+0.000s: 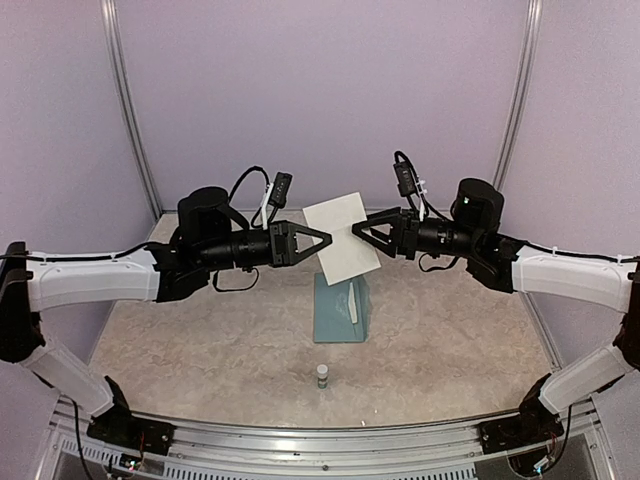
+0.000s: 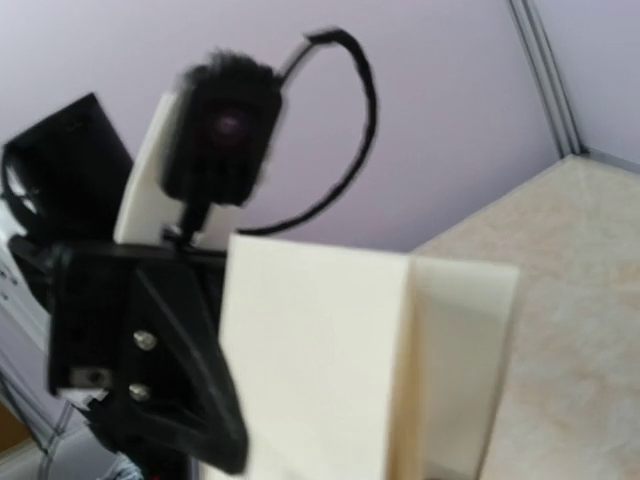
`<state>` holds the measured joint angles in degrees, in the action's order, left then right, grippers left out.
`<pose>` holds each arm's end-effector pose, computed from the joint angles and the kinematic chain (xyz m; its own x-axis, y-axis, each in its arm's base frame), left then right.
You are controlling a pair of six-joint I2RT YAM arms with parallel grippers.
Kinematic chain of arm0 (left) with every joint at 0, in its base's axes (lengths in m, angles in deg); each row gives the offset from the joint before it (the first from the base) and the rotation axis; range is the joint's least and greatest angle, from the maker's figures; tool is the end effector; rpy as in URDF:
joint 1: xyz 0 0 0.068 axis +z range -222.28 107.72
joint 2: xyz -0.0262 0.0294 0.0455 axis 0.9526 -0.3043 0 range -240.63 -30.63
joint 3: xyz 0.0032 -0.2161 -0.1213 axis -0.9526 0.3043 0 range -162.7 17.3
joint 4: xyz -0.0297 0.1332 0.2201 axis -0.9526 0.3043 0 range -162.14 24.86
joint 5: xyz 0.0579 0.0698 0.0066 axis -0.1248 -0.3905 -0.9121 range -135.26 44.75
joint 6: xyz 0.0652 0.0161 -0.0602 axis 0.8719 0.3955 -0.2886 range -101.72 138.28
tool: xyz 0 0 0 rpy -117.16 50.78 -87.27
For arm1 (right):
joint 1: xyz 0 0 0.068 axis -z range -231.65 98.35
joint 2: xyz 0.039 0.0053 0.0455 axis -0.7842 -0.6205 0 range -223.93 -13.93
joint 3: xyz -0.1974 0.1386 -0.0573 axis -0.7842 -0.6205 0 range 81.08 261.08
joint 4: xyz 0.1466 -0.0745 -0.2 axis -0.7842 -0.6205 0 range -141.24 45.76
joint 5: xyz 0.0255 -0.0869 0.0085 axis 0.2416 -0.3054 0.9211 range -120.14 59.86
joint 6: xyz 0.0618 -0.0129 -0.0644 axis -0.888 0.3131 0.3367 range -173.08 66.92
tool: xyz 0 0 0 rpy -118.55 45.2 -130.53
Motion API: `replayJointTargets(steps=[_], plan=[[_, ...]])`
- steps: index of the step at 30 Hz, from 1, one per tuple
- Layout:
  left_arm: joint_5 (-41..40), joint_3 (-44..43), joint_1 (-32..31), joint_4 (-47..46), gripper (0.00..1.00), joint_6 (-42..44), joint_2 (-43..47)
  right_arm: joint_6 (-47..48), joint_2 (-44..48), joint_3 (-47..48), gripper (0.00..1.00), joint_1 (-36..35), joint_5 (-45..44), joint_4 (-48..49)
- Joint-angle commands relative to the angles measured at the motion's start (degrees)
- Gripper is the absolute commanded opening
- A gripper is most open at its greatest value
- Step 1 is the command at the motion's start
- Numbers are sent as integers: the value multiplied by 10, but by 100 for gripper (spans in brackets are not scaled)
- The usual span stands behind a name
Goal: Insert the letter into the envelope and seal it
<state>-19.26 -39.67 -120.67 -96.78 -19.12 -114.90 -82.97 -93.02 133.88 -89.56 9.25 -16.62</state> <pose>0.2296 -0.3116 0.2858 -0.6092 -0.1363 -0.7812 0.7461 0.2353 -0.6229 0.2488 0.2585 0.2971 -0.4702 0.1219 -0.8741 -0.8548 0.1835 0.4855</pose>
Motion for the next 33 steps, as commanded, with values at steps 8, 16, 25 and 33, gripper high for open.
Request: replayJointTargets(steps=[8,16,25,33], plan=[[61,4,-17,-8,0,62,28,-22,-29,24,78,4,107,-11],[3,-9,-17,42,0,76,22,-50,-14,13,19,5,125,32],[-95,3,19,95,57,39,-30,-45,-35,16,0,23,-81,-126],[-155,4,45,118,67,-1,-122,-79,-117,1,0,62,-163,-196]])
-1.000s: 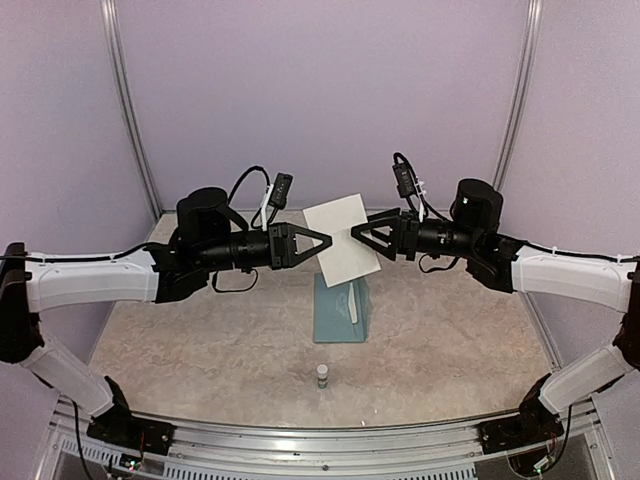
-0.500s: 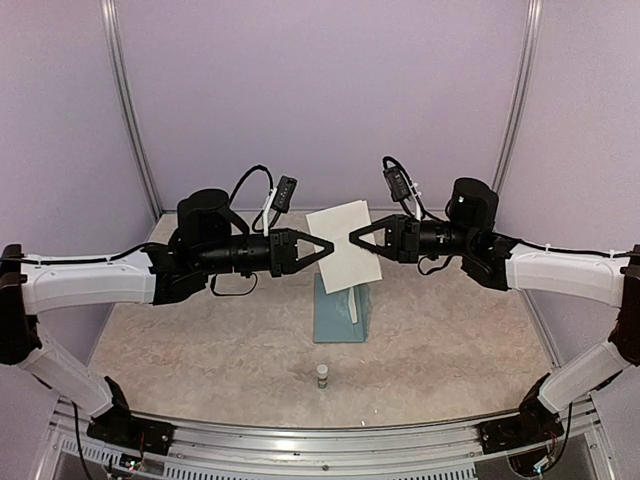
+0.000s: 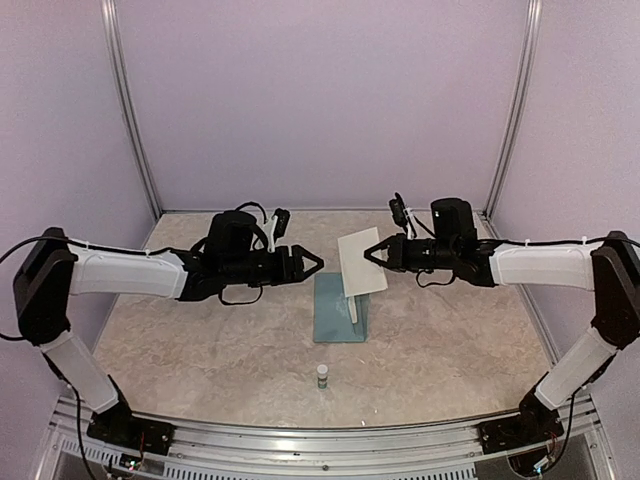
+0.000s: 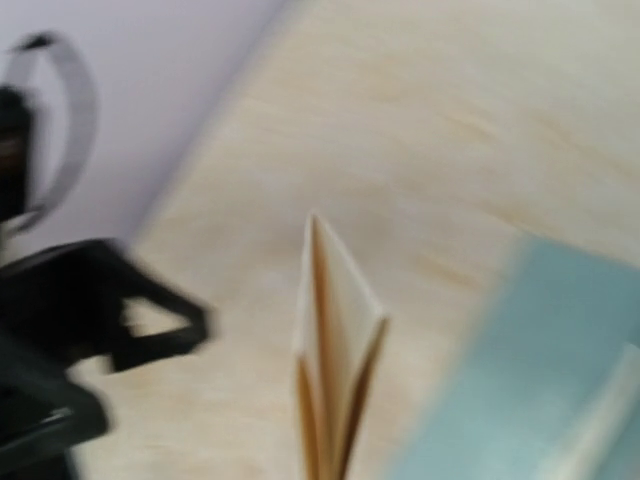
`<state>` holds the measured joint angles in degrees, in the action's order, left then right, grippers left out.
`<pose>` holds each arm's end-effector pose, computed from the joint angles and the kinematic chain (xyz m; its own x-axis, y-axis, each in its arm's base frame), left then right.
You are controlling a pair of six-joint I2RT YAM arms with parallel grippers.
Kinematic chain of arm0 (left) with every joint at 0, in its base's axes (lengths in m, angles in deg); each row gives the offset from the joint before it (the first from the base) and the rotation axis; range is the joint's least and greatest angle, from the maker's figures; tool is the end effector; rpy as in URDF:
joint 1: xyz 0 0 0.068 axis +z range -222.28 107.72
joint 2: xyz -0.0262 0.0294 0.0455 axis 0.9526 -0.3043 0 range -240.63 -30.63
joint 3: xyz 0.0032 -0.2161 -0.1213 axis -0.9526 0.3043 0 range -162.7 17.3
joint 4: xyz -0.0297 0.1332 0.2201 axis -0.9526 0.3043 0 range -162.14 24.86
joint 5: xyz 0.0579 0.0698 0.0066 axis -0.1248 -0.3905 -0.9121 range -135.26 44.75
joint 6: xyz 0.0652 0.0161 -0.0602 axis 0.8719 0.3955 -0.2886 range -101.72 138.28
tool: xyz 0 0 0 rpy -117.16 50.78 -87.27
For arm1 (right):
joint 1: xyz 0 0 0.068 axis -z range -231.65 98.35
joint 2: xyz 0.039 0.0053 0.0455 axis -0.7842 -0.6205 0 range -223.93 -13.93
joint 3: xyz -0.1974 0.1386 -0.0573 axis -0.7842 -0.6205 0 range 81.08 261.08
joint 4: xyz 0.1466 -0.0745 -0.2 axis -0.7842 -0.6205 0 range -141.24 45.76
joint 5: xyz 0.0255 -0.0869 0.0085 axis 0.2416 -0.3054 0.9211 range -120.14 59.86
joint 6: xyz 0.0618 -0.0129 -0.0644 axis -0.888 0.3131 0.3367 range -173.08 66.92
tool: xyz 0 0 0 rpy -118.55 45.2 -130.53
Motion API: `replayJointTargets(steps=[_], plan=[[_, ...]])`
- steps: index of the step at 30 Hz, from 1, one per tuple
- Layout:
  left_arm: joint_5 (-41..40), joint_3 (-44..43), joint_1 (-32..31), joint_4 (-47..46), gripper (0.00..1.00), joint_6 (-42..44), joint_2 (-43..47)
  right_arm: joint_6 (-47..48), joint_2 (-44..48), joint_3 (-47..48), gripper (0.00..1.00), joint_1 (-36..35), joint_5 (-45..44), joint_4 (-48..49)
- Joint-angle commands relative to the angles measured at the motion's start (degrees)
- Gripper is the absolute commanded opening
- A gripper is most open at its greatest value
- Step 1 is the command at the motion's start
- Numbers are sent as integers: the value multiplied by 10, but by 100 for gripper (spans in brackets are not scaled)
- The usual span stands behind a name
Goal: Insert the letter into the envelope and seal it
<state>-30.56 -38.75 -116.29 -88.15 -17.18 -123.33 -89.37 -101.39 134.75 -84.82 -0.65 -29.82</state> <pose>0.2762 -0.2952 0.2013 -0.6953 -0.1086 -0.7104 0.5393 0.5745 -0.6157 0.2967 0.2412 0.2188 -0.7358 0.1345 -0.6637 -0.5329 0.4898 0.6900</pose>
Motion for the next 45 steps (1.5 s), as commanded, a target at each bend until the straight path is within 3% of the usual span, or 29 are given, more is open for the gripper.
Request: replayJointTargets(steps=[1,12,23,45], plan=[[-47,-10,2,36,68,-23,-54,-15,-42,-3,0,17,-76,-77],[-31,-43,6,37,73,-44,-161,-16,-109,23,0,26,-141,-157],[-35,-72,6,50,64,-31,-225,1,-155,59,0,25,-184,-208],[-17,-102,-4,54,54,-16,-267,14,-220,104,0,12,-155,-202]])
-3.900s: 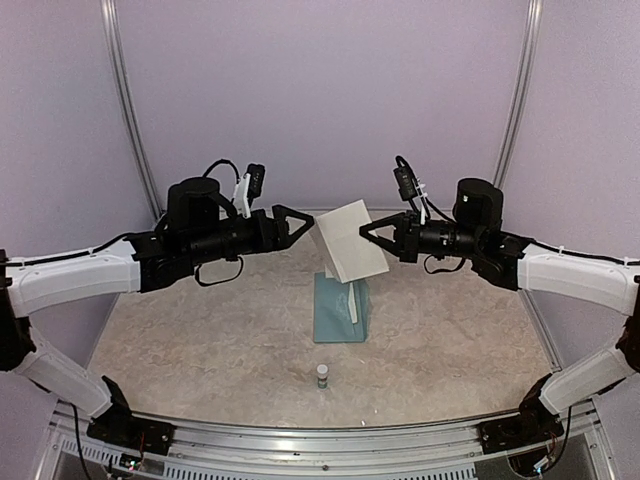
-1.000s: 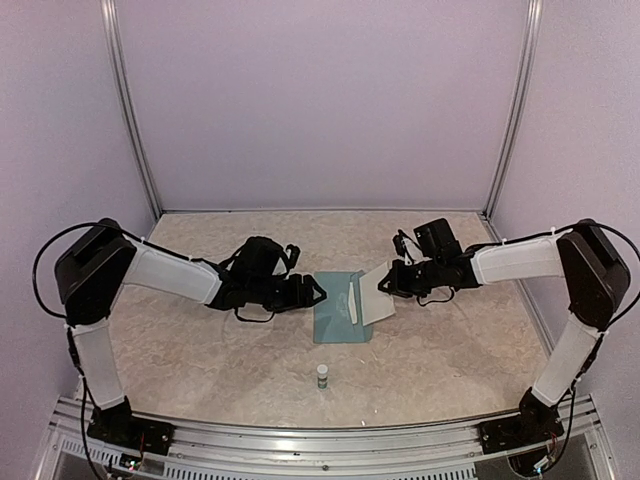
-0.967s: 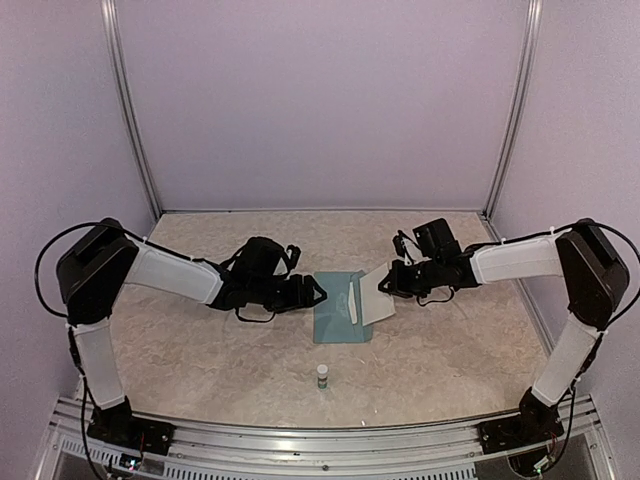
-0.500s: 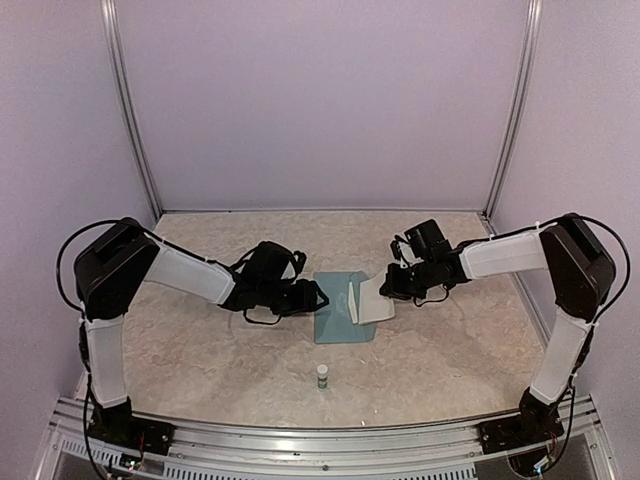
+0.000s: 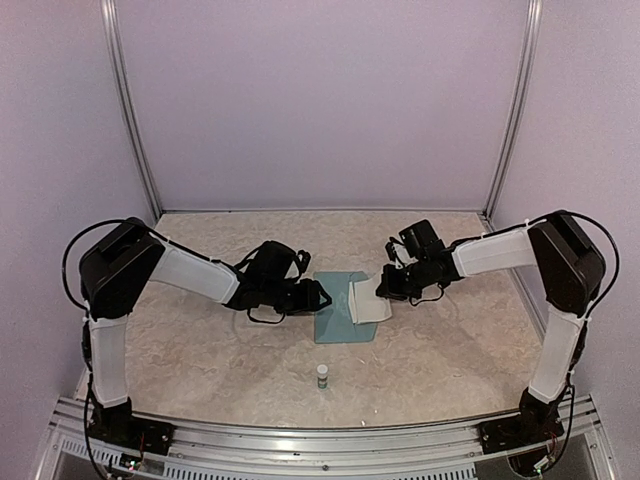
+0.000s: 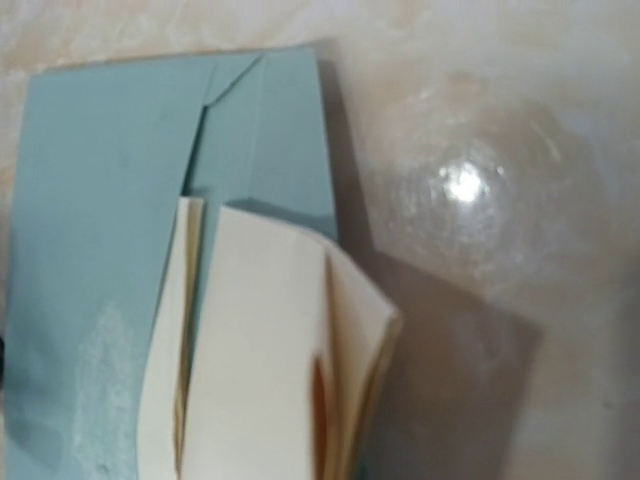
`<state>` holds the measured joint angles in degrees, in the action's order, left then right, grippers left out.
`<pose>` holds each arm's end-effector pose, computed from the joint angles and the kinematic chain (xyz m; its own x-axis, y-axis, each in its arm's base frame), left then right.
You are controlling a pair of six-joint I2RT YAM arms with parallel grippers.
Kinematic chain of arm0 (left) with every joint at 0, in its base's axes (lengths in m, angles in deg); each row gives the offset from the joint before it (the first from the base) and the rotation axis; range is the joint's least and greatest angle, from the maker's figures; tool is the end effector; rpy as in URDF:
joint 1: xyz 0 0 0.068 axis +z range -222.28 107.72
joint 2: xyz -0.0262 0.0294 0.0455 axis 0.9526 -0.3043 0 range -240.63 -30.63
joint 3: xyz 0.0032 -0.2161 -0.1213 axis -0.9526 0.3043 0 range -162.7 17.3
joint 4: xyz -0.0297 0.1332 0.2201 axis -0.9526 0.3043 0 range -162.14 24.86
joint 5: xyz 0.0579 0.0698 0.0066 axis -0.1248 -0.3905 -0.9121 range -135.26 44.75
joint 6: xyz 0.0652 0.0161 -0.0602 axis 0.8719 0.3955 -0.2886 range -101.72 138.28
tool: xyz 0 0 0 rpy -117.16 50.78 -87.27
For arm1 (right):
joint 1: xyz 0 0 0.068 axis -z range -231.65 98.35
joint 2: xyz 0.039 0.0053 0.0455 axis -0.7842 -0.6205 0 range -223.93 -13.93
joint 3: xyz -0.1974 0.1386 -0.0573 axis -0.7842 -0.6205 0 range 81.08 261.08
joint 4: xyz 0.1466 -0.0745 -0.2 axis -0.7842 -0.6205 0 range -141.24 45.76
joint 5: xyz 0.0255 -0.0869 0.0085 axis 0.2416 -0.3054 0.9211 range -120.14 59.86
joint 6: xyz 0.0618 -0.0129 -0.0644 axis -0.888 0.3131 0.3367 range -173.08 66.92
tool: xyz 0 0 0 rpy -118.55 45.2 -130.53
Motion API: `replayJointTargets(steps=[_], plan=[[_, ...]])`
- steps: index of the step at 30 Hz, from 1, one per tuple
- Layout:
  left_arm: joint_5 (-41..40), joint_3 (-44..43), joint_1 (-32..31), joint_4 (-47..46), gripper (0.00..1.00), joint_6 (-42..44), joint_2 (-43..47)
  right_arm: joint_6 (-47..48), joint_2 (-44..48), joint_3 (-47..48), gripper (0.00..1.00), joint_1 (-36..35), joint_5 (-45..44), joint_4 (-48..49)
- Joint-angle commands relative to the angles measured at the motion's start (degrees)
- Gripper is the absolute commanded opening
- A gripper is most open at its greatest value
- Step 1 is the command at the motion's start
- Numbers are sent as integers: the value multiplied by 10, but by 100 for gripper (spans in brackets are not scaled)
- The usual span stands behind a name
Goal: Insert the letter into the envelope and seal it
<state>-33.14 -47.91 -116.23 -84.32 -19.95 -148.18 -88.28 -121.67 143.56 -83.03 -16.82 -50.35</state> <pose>0.3069 -0.3193 0.0709 -0.8560 -0.0153 -0.5167 0.3363 0.7425 -0.5792 0.3328 0.2246 0.0914 -0.9079 0.1032 -0.4063 -0.1300 0.8521 0.5069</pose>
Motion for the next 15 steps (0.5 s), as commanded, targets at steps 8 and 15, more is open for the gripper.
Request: replayJointTargets(steps=[8,15], plan=[[12,-13,-6,16,52,15,-23,-1,-38,32,0,-15,20,11],[15,-20,-7,19,51,18,-28,-5,-55,44,0,-26,36,24]])
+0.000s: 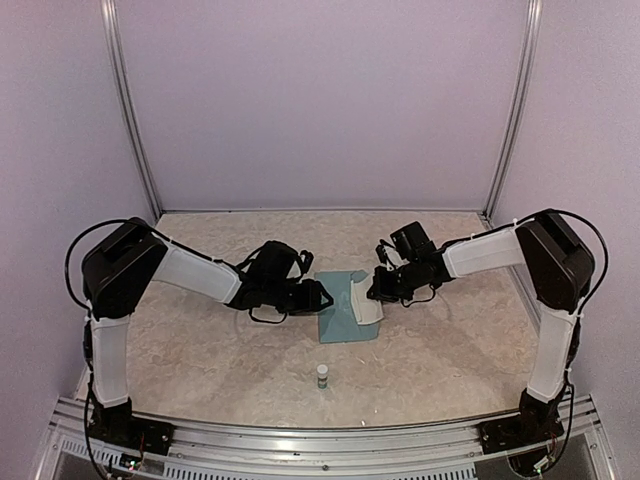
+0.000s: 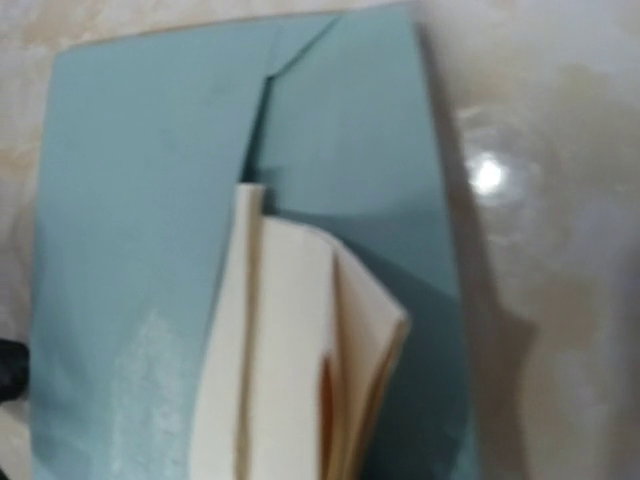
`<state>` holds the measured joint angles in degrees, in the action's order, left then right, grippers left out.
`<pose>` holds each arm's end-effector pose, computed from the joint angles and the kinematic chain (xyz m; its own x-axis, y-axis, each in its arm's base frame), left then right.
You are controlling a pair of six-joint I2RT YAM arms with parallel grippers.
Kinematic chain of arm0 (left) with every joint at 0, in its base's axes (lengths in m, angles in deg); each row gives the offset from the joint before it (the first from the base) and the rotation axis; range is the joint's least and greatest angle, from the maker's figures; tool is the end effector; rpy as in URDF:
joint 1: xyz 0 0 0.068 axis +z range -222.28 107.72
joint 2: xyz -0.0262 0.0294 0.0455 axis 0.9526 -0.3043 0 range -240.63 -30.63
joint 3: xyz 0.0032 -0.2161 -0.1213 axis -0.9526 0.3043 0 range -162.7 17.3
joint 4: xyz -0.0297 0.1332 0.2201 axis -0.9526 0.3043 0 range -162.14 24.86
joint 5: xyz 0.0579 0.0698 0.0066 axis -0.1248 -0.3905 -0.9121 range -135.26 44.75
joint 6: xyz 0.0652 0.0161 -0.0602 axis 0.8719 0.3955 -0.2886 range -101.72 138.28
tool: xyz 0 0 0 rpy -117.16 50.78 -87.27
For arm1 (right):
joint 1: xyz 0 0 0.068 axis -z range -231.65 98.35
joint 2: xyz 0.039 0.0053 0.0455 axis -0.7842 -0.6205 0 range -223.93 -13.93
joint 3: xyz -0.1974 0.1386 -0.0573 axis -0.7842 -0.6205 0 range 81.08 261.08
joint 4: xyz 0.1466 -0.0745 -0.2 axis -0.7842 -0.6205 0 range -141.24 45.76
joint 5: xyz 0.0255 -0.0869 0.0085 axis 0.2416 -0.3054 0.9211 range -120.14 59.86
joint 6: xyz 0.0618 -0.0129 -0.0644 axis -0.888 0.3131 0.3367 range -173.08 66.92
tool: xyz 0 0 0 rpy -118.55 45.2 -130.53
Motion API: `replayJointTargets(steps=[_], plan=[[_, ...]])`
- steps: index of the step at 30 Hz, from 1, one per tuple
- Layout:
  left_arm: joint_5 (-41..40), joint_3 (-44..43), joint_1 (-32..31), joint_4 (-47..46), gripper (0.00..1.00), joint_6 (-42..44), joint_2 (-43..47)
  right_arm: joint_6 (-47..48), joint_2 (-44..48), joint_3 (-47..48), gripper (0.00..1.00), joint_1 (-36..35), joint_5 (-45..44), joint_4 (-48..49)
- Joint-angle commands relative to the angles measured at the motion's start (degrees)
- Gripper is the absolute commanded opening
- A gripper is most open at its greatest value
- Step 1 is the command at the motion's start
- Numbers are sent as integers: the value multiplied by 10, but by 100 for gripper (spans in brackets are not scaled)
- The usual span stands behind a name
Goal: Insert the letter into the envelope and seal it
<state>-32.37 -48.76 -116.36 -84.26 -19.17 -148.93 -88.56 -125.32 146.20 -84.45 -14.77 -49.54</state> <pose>0.3076 -0.3227 0.0700 -0.8543 0.0020 -0.5198 0.3541 0.7344 -0.5791 0.3350 0.2411 0.0828 -0.9198 0.0730 -0.3856 -0.1560 0.8336 0.5298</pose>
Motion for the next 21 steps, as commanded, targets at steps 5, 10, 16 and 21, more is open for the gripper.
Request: replayJointTargets(steps=[5,10,16,21], plan=[[9,-15,-6,17,50,10,-23,-3,-30,24,0,-18,26,25],[1,-15,-7,18,50,10,-19,4,-27,27,0,-19,24,23],[-15,2,-4,15,50,9,6,34,8,30,12,-19,-13,-12],[-22,8,-2,15,50,10,27,56,33,33,26,-19,-51,-50]])
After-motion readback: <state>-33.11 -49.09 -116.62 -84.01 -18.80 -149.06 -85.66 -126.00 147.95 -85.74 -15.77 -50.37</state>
